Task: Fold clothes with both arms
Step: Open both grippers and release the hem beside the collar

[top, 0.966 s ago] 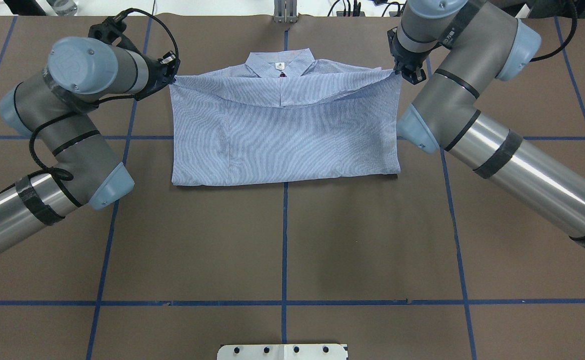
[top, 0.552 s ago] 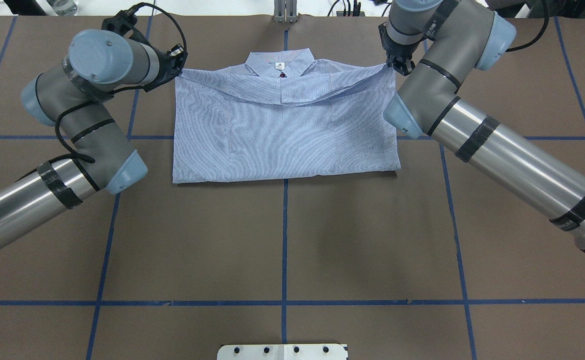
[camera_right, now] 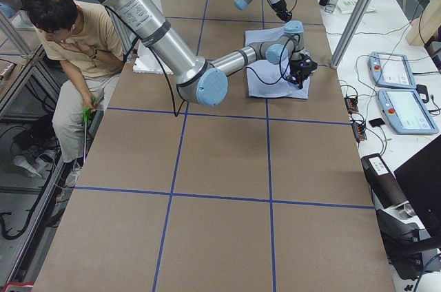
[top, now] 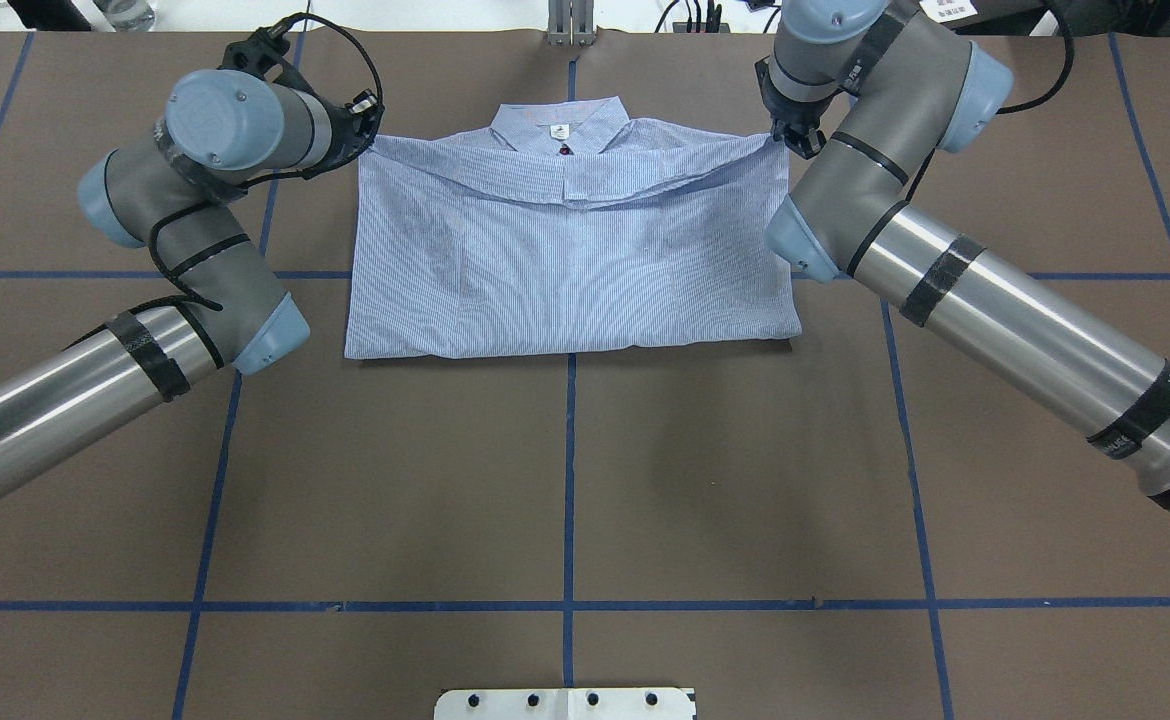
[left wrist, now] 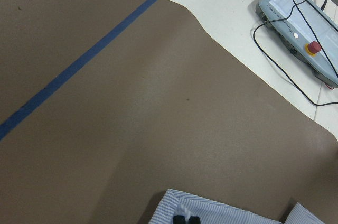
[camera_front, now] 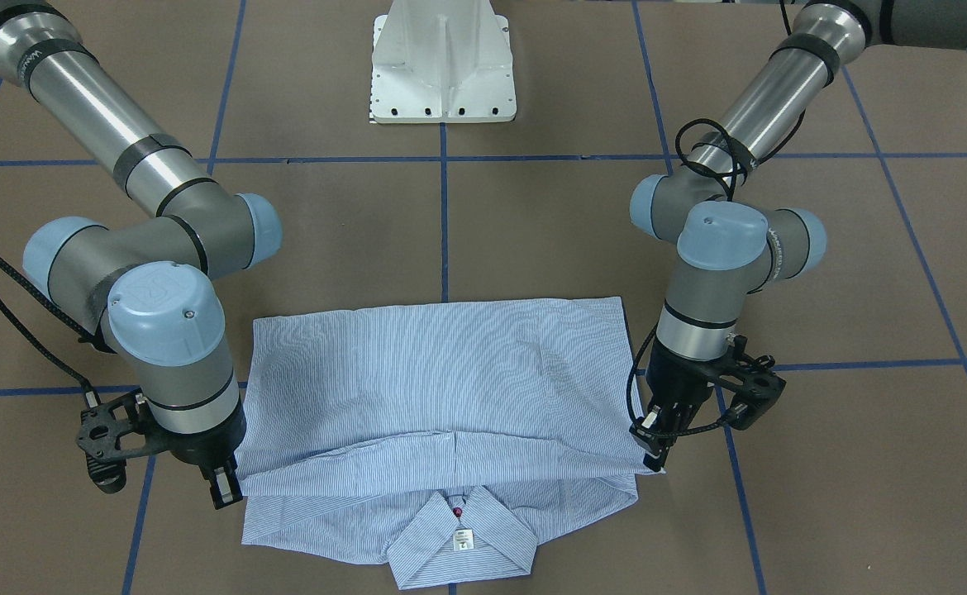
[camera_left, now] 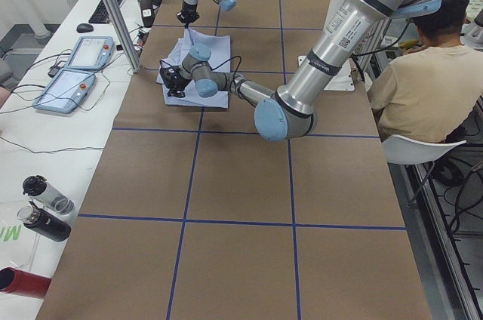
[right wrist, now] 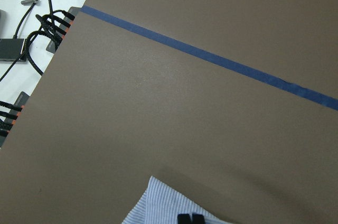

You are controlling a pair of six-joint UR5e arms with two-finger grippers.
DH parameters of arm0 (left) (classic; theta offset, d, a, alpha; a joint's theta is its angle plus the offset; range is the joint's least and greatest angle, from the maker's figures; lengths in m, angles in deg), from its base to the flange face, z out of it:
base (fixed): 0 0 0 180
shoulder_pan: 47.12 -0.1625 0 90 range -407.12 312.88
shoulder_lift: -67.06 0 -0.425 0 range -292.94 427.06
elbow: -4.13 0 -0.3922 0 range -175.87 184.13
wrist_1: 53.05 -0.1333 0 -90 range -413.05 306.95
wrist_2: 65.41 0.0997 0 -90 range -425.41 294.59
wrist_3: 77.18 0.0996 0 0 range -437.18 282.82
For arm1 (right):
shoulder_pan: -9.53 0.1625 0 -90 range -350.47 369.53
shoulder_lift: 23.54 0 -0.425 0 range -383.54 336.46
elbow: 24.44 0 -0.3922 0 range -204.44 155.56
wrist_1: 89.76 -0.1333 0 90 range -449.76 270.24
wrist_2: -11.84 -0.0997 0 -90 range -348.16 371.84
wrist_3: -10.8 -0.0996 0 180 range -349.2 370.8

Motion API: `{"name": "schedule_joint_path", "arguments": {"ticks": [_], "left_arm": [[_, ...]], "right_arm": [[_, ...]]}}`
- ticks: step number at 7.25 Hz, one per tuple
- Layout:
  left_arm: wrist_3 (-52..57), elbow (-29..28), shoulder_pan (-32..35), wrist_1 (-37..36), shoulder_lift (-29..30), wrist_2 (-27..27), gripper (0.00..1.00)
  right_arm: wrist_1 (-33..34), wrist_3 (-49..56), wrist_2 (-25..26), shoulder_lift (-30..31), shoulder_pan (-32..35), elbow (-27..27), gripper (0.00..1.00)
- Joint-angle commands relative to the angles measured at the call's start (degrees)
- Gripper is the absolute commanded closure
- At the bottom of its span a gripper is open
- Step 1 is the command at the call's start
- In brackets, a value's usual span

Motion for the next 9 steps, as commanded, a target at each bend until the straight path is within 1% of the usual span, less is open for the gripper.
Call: {"name": "schedule_joint_path", "arguments": {"ticks": [1,2,3,4,5,6,7,8,9], "left_arm": [[0.4,-1.0,0.0,0.6,0.4,0.5,0.56],[1.2,-0.9,0.1,0.7,0.4,0.5,0.32],[1.4,-0.8,0.2,1.4,0.4,0.5,0.26],[1.5,0.3,0.9,1.4,0.4,0.2,0.25],[1.7,4.4,1.7,1.1,-0.3,-0.5,0.25],[1.6,8.1,1.9,1.2,-2.4,-3.0,0.25],[1.7,9.2,1.9,1.4,-3.0,-3.5,0.25],[1.7,9.8,1.9,1.4,-3.1,-3.6,0.25],[1.7,11.3,1.8,1.4,-4.2,-3.5,0.25]], "right_arm": [[-2.4,0.0,0.9,-0.4,-0.6,2.4,0.82],[-2.6,0.0,0.9,-0.5,-0.5,2.5,0.57],[-2.6,0.1,0.7,-1.1,-0.3,2.4,0.49],[-2.7,0.2,0.5,-1.5,-0.1,1.5,0.34],[-2.6,-0.3,0.5,-0.5,-0.1,-1.7,0.02],[-2.1,-1.0,0.5,3.3,-0.9,-7.4,0.02],[-2.1,-3.2,0.7,10.8,-3.0,-16.6,0.02],[-2.1,-4.6,1.8,16.3,-6.0,-23.6,0.02],[-2.1,-5.7,4.7,20.4,-10.3,-26.9,0.02]]}}
